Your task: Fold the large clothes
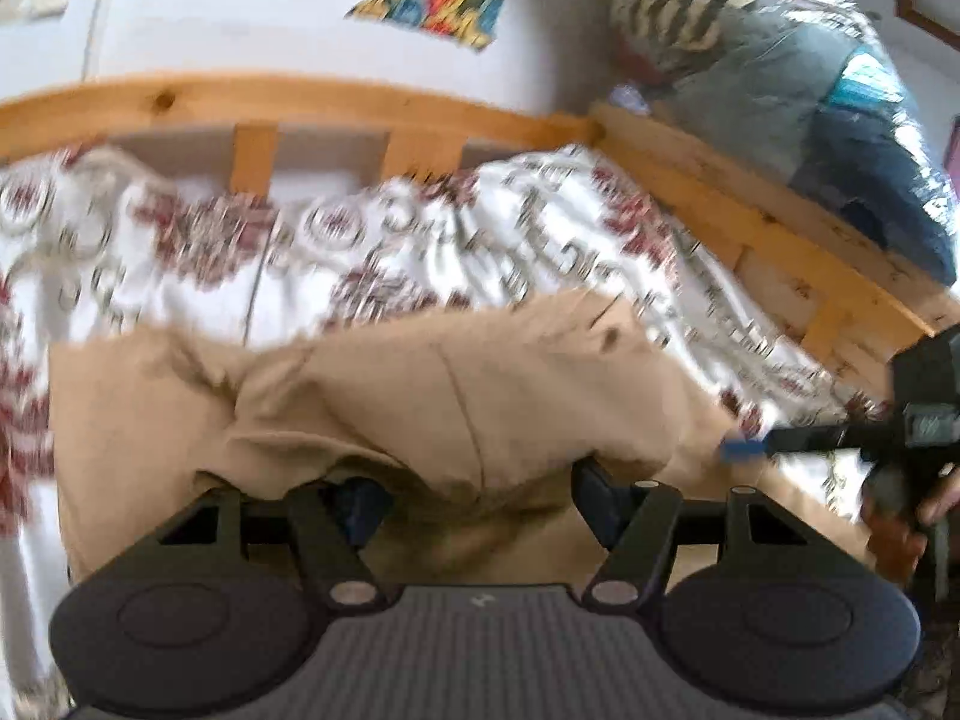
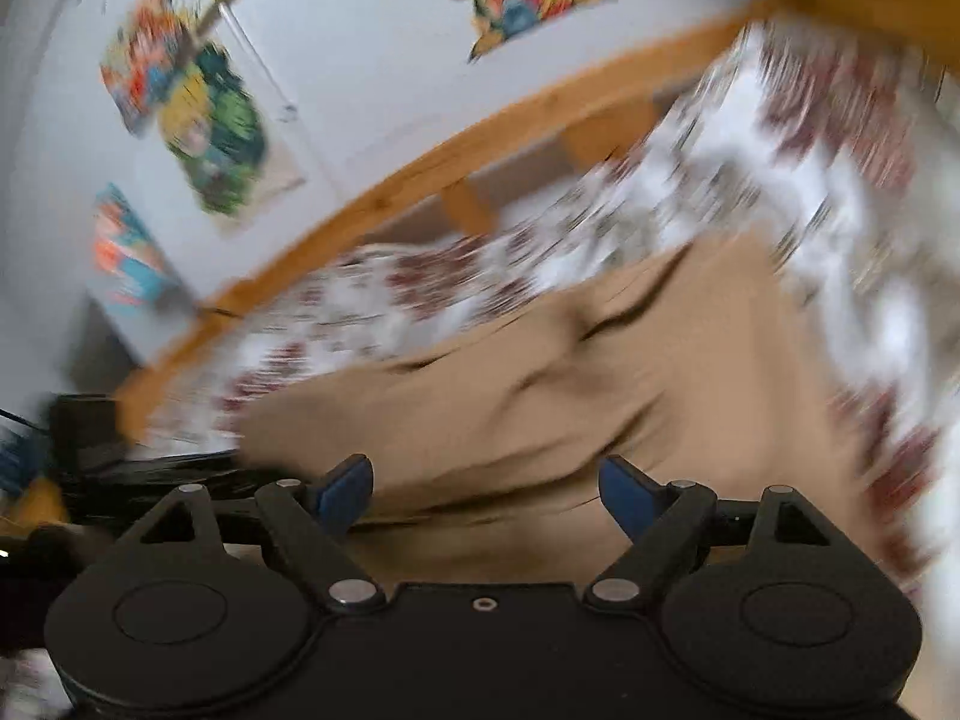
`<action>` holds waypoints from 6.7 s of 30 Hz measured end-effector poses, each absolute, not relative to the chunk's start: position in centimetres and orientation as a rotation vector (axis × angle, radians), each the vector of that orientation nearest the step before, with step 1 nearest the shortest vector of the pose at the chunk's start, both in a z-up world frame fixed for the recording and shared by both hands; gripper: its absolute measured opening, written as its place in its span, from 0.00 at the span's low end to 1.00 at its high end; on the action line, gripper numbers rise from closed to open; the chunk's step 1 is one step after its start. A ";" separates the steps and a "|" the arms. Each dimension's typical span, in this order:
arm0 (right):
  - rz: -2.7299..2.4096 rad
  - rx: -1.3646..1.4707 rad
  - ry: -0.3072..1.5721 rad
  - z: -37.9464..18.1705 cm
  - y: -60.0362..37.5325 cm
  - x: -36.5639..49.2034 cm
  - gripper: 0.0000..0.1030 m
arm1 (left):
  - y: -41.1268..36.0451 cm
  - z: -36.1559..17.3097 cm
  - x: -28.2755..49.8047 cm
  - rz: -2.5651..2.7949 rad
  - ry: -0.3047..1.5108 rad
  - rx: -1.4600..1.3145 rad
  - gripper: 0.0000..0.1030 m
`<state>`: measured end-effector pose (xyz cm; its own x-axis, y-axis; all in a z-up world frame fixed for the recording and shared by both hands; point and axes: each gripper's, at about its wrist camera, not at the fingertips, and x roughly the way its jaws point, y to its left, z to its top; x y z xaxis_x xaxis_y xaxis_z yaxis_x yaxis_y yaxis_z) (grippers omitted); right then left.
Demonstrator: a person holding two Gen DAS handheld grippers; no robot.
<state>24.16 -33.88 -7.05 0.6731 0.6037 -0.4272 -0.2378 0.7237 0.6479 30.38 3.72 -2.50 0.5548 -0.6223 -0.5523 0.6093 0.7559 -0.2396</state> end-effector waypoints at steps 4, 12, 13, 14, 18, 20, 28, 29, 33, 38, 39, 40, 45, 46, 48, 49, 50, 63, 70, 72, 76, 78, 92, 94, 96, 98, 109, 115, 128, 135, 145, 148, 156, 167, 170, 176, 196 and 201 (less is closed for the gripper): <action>0.582 0.830 0.696 -8.9 -32.1 26.3 0.82 | 2.9 -0.5 31.7 -0.731 0.610 -0.007 0.67; 0.575 1.214 0.720 -12.4 -30.3 29.4 0.89 | 1.9 0.5 33.3 -0.728 0.578 0.002 0.67; 0.566 1.215 0.716 -12.7 -30.0 29.1 0.91 | 1.8 0.6 33.5 -0.732 0.578 -0.008 0.67; 0.547 1.215 0.705 -12.9 -29.9 29.0 0.91 | 1.9 0.7 33.7 -0.734 0.578 -0.017 0.67; 0.465 1.310 0.593 -13.3 -30.1 29.1 0.85 | 2.1 0.8 33.8 -0.743 0.575 -0.044 0.67; 0.457 1.335 0.554 -12.7 -30.3 29.3 0.80 | 2.3 0.8 33.6 -0.746 0.567 -0.045 0.67; 0.442 1.295 0.545 -9.9 -31.2 30.4 0.28 | 4.2 0.7 31.9 -0.743 0.557 -0.056 0.67; 0.422 1.291 0.561 -9.5 -31.5 30.5 0.24 | 4.4 0.6 31.1 -0.766 0.557 -0.039 0.67; 0.409 1.286 0.574 -7.4 -32.5 31.4 0.11 | 3.6 -0.8 27.4 -0.854 0.562 0.154 0.68; 0.450 1.225 0.564 -4.9 -32.4 33.4 0.08 | -0.1 -2.3 27.1 -0.905 0.570 0.225 0.59; 0.454 1.204 0.563 -4.5 -32.3 33.7 0.08 | -0.4 -2.2 27.6 -0.919 0.568 0.177 0.59; 0.460 1.195 0.565 -4.2 -32.2 33.9 0.08 | -0.6 -1.9 28.2 -0.933 0.563 0.122 0.59; 0.468 1.154 0.584 -4.0 -32.6 34.1 0.08 | -0.7 -2.4 30.7 -0.921 0.577 -0.008 0.58; 0.468 1.155 0.585 -4.1 -32.8 34.1 0.07 | -0.6 -3.0 31.5 -0.914 0.611 -0.032 0.57; 0.478 1.161 0.587 -4.4 -33.3 34.1 0.07 | -0.6 -4.5 32.7 -0.886 0.664 -0.029 0.55; 0.483 1.157 0.590 -4.4 -33.4 34.2 0.07 | -0.7 -5.1 33.3 -0.868 0.683 -0.017 0.54; 0.489 1.153 0.591 -4.4 -33.4 34.3 0.07 | -0.6 -5.6 33.8 -0.856 0.695 -0.009 0.51; 0.598 0.977 0.575 -5.6 -34.3 31.1 0.05 | -5.1 -7.6 33.4 -0.640 0.526 0.423 0.50; 0.543 0.949 0.682 -9.3 -34.9 26.8 0.05 | 4.0 -8.2 26.3 -0.794 0.743 0.092 0.67; 0.528 0.937 0.719 -9.8 -35.0 26.1 0.06 | 6.8 -8.0 26.1 -0.729 0.779 -0.061 0.67; 0.461 0.903 0.799 -10.6 -35.7 24.9 0.25 | 12.0 -8.0 29.0 -0.567 0.784 -0.397 0.70; 0.429 0.920 0.816 -11.0 -36.5 24.3 0.40 | 13.5 -8.2 30.7 -0.490 0.792 -0.483 0.70; 0.175 1.007 0.762 -12.8 -38.7 28.1 0.16 | 11.0 -8.7 33.1 -0.395 0.836 -0.480 0.14; 0.168 0.882 0.720 -11.0 -38.1 29.2 0.01 | 10.9 -8.4 32.2 -0.384 0.811 -0.467 0.09; 0.149 0.729 0.671 -9.3 -37.1 30.0 0.00 | 10.7 -8.3 31.2 -0.365 0.796 -0.441 0.05; 0.130 0.527 0.642 -8.4 -35.8 30.8 0.00 | 10.5 -8.9 30.4 -0.353 0.799 -0.425 0.04; 0.026 0.301 0.589 -7.6 -33.2 28.4 0.59 | 10.2 -8.0 26.6 -0.373 0.781 -0.351 0.89; 0.070 0.071 0.455 -5.3 -27.7 27.7 0.84 | 9.7 -7.4 22.9 -0.244 0.787 -0.278 0.98; 0.092 -0.029 0.593 -10.4 -24.3 30.1 0.85 | 6.9 -3.4 24.7 -0.055 0.652 -0.074 0.99; 0.035 -0.007 0.566 -10.5 -26.8 29.4 0.93 | 5.4 -6.4 30.5 0.034 0.728 -0.040 0.99; 0.077 0.113 0.633 -9.3 -29.9 26.6 0.96 | 6.9 -9.0 30.3 0.033 0.790 -0.074 0.99; 0.095 0.080 0.611 -7.0 -30.3 23.5 0.97 | 8.0 -7.3 27.9 0.028 0.748 -0.128 0.99; 0.234 -0.077 0.592 -3.3 -28.7 14.2 0.99 | 8.4 -4.4 17.8 -0.091 0.711 -0.100 0.99; 0.458 -0.429 0.767 -6.2 -22.8 4.1 0.99 | 2.4 -6.5 7.8 -0.272 0.693 0.278 0.99; 0.491 -0.516 0.833 -7.8 -21.9 3.0 0.99 | 1.9 -6.8 6.8 -0.323 0.703 0.314 0.99; 0.514 -0.616 0.877 -9.3 -20.6 3.0 0.99 | 1.9 -7.9 5.6 -0.338 0.728 0.359 1.00; 0.445 -0.396 0.625 -5.7 -23.0 3.4 0.29 | -4.4 -10.4 0.8 -0.414 0.594 0.745 0.87; 0.430 -0.396 0.589 -5.2 -23.3 3.3 0.30 | -1.3 -8.9 2.4 -0.253 0.583 0.741 0.69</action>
